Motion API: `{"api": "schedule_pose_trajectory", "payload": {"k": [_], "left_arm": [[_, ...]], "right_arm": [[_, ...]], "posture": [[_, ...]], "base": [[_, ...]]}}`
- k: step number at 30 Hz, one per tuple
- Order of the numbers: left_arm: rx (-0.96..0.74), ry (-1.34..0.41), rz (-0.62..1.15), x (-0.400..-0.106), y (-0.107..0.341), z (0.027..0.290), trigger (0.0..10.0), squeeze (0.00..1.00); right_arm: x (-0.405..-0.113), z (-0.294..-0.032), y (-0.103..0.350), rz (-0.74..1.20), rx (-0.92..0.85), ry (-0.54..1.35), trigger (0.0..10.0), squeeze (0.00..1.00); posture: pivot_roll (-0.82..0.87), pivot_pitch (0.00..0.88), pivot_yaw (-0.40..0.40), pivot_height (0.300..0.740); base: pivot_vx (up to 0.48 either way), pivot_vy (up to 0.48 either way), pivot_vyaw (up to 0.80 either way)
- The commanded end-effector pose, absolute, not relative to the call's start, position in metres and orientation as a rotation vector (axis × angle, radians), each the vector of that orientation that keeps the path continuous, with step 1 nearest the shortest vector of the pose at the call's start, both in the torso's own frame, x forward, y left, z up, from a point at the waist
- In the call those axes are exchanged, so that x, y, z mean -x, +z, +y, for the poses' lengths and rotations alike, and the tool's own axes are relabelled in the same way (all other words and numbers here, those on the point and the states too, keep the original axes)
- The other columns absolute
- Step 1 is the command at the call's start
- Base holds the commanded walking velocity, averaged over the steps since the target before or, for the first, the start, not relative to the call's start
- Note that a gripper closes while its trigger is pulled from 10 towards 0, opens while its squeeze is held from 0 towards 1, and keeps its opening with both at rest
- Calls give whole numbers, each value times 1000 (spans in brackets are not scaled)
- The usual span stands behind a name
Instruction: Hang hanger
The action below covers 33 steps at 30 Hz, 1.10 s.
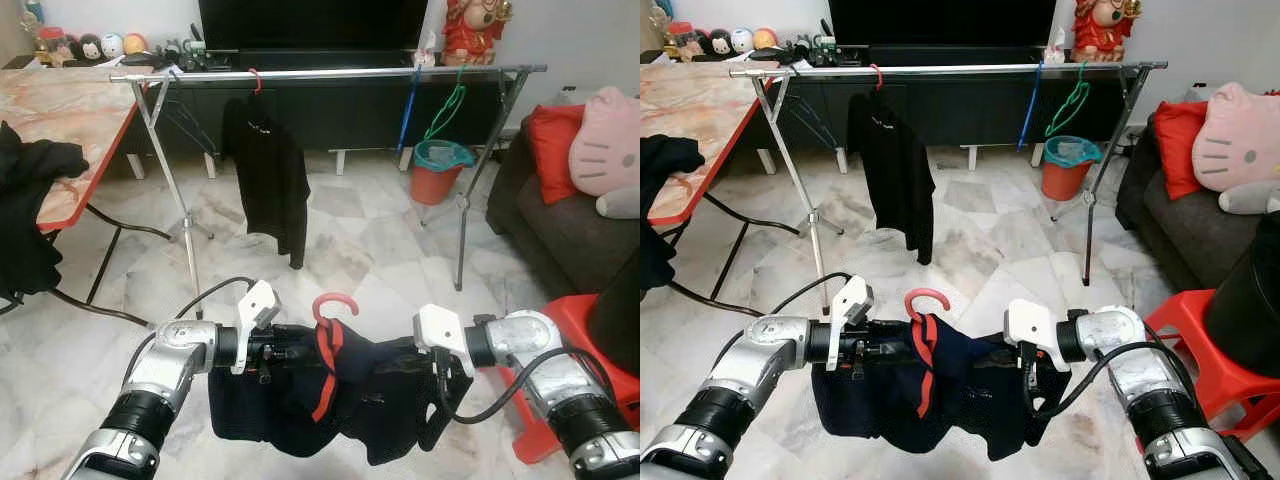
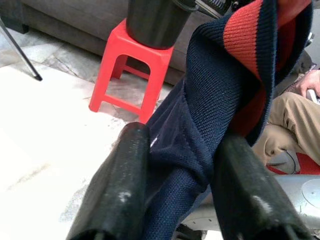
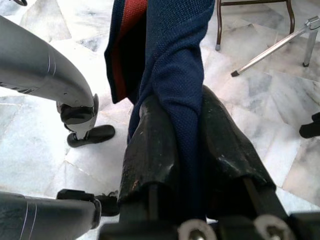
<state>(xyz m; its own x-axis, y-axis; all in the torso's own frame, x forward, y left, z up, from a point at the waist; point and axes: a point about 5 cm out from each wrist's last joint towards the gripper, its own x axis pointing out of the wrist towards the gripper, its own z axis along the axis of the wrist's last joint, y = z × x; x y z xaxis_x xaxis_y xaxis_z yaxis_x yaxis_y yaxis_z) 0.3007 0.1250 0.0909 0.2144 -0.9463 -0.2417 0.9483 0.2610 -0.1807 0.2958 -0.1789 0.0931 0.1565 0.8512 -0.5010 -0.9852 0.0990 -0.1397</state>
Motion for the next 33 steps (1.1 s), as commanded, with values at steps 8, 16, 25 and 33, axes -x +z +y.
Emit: {"api": "schedule_pose_trajectory", "payload": {"k": [8,16,25,33], "left_arm": [[22,-1327,312,-301,94,119,0,0],[38,-1339,310,-299,94,117,0,0],[36,-1344,320,-299,92,115,0,0],[37,-1339,321,-300,92,116,0,0]], "right_arm": [[-299,-169,102,241,495,1414,0,0],[-300,-170,102,246,496,1407,0,0],[-303,-170,100,238,526,1362,10000,0],[-305,-172,97,261,531,1332,10000,1000]], "posture": [[-119,0,-71,740],[-121,0,-74,740],[-123,0,-78,740],[-123,0,-78,740]], "base": [[0,0,0],[0,0,0],[0,0,0],[0,0,0]]}}
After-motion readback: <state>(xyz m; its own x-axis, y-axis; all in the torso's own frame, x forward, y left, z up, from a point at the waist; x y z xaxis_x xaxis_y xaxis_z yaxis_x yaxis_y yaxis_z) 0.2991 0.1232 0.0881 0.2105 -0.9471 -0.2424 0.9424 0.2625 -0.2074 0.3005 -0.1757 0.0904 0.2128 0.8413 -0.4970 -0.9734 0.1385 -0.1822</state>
